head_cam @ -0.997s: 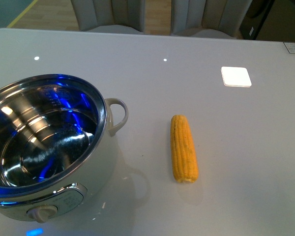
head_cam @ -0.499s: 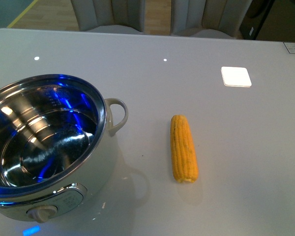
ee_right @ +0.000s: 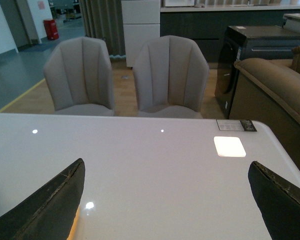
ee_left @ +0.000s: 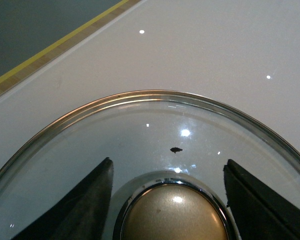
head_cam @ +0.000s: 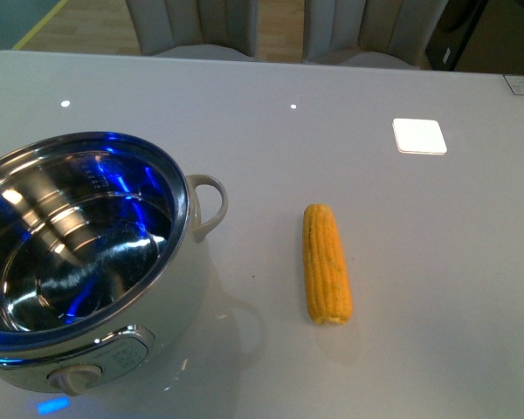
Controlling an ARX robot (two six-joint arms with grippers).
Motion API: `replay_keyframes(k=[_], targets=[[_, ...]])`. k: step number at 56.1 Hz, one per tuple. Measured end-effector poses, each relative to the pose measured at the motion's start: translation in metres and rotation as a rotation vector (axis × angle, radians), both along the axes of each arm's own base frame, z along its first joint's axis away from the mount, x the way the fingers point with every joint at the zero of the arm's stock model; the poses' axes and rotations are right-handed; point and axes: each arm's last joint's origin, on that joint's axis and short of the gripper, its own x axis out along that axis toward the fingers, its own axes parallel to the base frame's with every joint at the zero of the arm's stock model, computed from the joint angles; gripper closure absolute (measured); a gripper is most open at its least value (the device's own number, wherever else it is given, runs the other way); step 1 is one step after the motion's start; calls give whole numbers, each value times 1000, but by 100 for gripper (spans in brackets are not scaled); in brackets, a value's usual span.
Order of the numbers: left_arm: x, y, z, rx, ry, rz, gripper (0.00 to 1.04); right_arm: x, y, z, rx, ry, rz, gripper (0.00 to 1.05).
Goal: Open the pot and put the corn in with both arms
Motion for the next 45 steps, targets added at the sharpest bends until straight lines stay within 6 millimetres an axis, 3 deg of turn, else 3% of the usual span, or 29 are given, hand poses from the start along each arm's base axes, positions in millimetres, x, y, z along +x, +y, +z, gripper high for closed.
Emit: replay_keyframes(k=[10,21,32,38,45], targets=[[-1,0,1,-19,1,8,7,0,0,0,0,0,0,9],[-3,0,17,-37,-11,19,7,0,0,0,0,0,0,9],[-4,5,61,-30,-71,34,7,0,0,0,0,0,0,9],[-12,7,97,-36,-97,34,7,0,0,0,0,0,0,9],[-23,3,125,-69,-105,2,7,0,0,0,0,0,0,9]])
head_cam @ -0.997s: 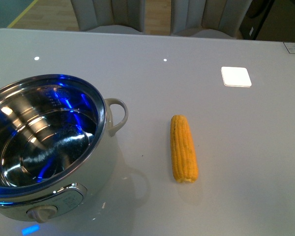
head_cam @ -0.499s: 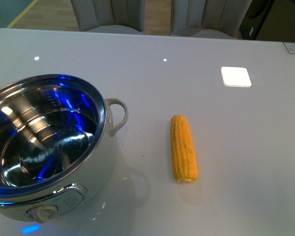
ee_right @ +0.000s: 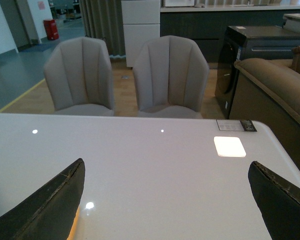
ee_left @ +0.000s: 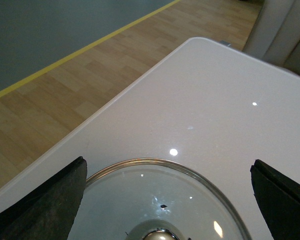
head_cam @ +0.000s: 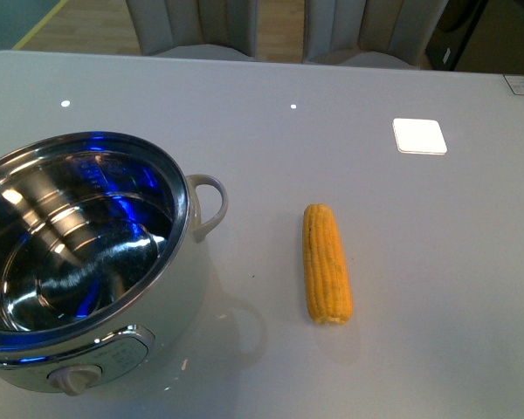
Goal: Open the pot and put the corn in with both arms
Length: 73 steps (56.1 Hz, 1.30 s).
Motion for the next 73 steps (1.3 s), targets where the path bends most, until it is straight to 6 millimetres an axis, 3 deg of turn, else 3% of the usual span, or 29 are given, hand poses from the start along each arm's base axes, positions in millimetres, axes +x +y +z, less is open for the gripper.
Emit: replay_keyframes(k=[12,21,33,50,73], targets=[[-29,-19,50,-33,-42,-73,7,0,0,0,0,0,0,9],[-58,-45,88,-12,-84,-128,7,0,0,0,0,0,0,9],[-99,-73,124,33,-114,-161,7,0,0,0,0,0,0,9],[-128,-108,127,17,-88,-181,7,0,0,0,0,0,0,9],[-154,-139,111,-49,-19,-202,7,0,0,0,0,0,0,9]])
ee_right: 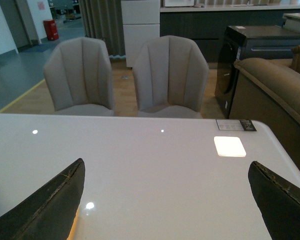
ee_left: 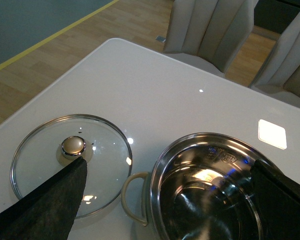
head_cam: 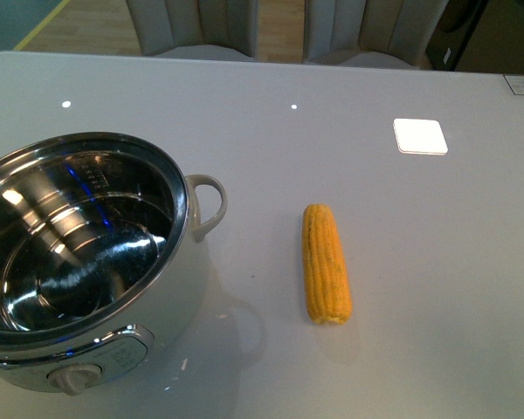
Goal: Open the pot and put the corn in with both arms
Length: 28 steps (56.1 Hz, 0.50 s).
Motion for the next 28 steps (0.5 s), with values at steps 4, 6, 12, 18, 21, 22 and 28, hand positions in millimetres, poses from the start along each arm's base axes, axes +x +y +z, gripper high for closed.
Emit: replay_keyframes(k=[4,6,12,18,21,22,28], targets=[[0,0,0,1,-1,1,7,0,0,0,0,0,0,9],[0,0,0,1,-1,1,7,0,0,0,0,0,0,9],[0,0,0,1,-1,1,7,0,0,0,0,0,0,9],[-2,-4,-6,102,-179,-150,22,0,0,0,0,0,0,9],[-4,-7,-6,148,-245,-178,31,0,0,0,0,0,0,9],[-5,-9,-5,164,-258,-184,35,0,0,0,0,0,0,9],[-8,-13,-5,198,-288,-179,53,0,0,0,0,0,0,9]])
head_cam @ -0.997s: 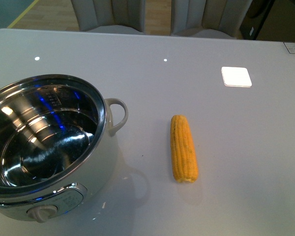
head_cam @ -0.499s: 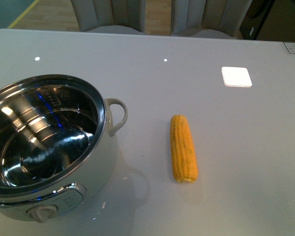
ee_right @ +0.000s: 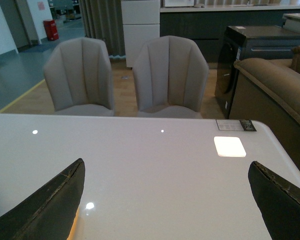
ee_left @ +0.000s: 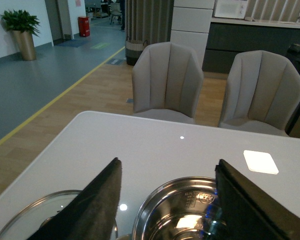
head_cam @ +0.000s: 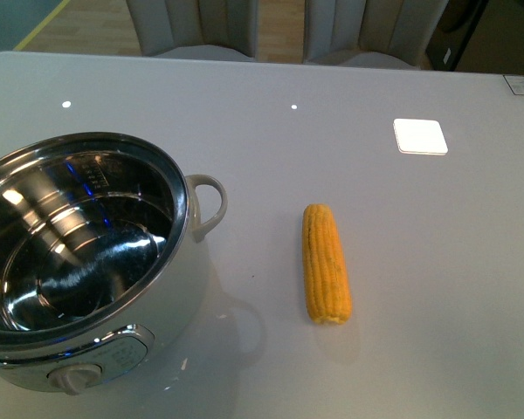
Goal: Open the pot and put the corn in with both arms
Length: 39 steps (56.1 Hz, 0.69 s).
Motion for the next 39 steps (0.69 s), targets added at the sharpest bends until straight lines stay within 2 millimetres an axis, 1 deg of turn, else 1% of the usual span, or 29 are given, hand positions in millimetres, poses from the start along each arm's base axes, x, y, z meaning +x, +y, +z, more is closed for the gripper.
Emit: replay_keyframes(k=[1,5,9,10,12,13,16,20,39], targets=[[0,-1,-1,2,-5,-3,55,0,0,0,0,0,0,9],[-2,-3,-6,6,3,-4,67,0,0,0,0,0,0,9],[-4,-6,-5,10,0,-5,80,0,0,0,0,0,0,9],[-4,-6,-5,11,-2,-4,82,0,0,0,0,0,0,9],[-6,-8,-4,11,-6,-4,89,0,0,0,0,0,0,9],[-6,-8,-4,12,-7,-1,90,0,0,0,0,0,0,9],[-8,-14,-4,11,-5,23,101,0,0,0,0,0,0,9],[-10,-19,-4,14,-6,-16,101,0,0,0,0,0,0,9],[-17,-19,-5,14,-7,-9,101,0,0,0,0,0,0,9]])
